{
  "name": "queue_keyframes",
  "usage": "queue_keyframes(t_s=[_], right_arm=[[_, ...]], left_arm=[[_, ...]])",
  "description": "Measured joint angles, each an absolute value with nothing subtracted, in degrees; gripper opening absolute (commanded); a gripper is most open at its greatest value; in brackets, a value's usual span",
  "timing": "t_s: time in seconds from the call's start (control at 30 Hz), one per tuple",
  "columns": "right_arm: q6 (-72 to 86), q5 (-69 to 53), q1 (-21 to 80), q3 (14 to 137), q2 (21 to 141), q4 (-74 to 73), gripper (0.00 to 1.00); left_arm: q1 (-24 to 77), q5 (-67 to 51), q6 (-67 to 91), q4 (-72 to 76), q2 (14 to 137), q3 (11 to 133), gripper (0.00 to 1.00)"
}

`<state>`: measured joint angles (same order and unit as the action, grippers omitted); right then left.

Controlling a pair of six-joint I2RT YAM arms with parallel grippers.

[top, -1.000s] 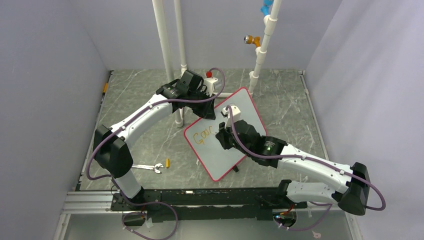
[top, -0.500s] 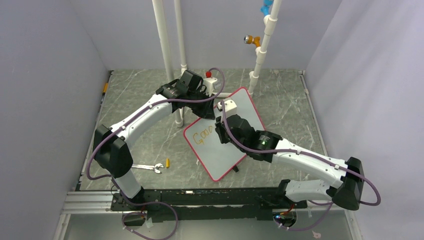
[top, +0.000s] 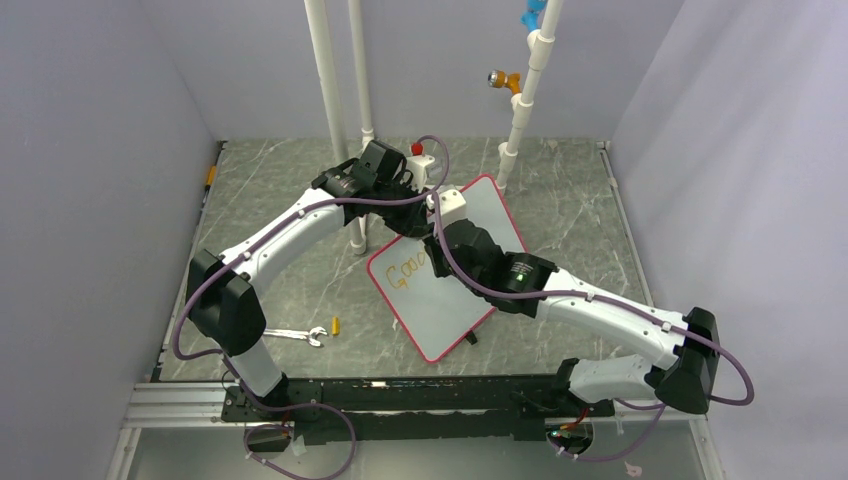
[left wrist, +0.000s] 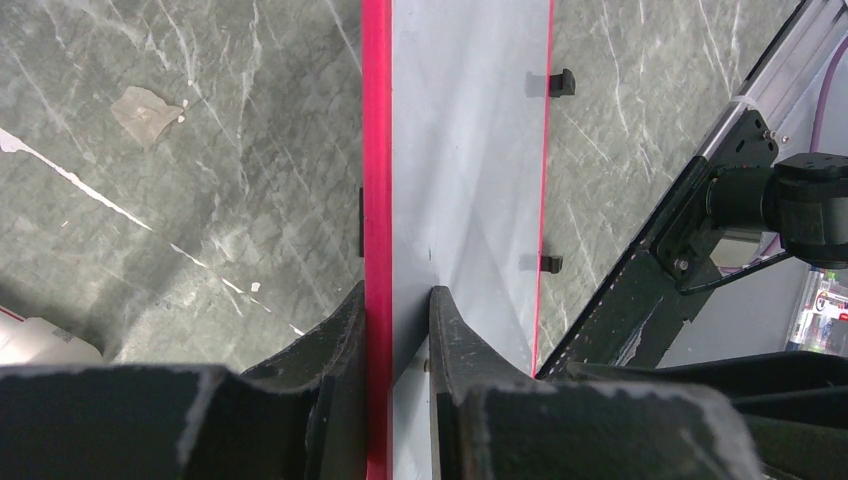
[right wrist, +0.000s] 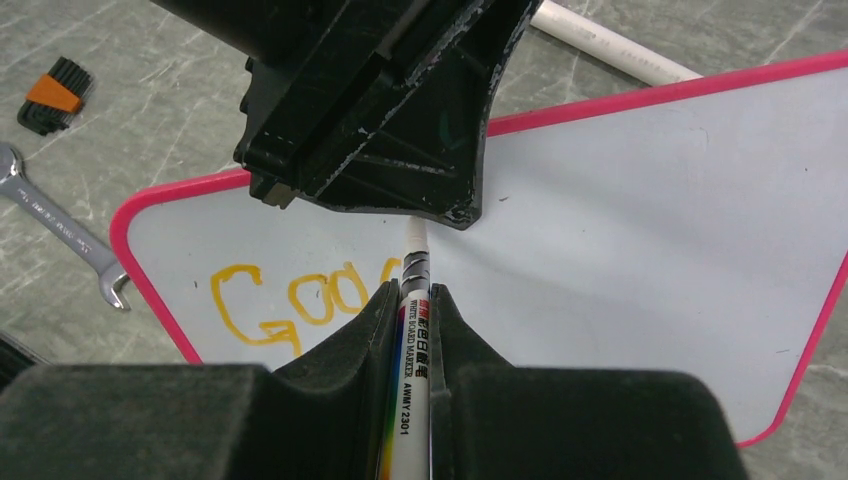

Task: Write a sentence on the whiteboard

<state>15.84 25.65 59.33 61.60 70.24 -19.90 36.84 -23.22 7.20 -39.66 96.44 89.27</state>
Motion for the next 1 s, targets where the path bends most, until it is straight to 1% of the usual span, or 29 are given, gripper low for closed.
queue_keyframes(t_s=[0.37, 0.7, 1.0], right_arm=[[16.1, 25.6, 59.3, 61.4, 70.2, -19.6, 0.00], [19.0, 24.8, 59.3, 55.6, 66.3, -19.0, 0.00], [20.5, 24.8, 59.3, 53.3, 64.6, -19.3, 0.00]], left_arm=[[36.8, -23.2, 7.2, -39.7, 96.4, 89.3, 0.00], [36.8, -23.2, 7.2, -39.7, 96.4, 89.3, 0.00], [36.8, -23.1, 7.2, -39.7, 96.4, 89.3, 0.00]])
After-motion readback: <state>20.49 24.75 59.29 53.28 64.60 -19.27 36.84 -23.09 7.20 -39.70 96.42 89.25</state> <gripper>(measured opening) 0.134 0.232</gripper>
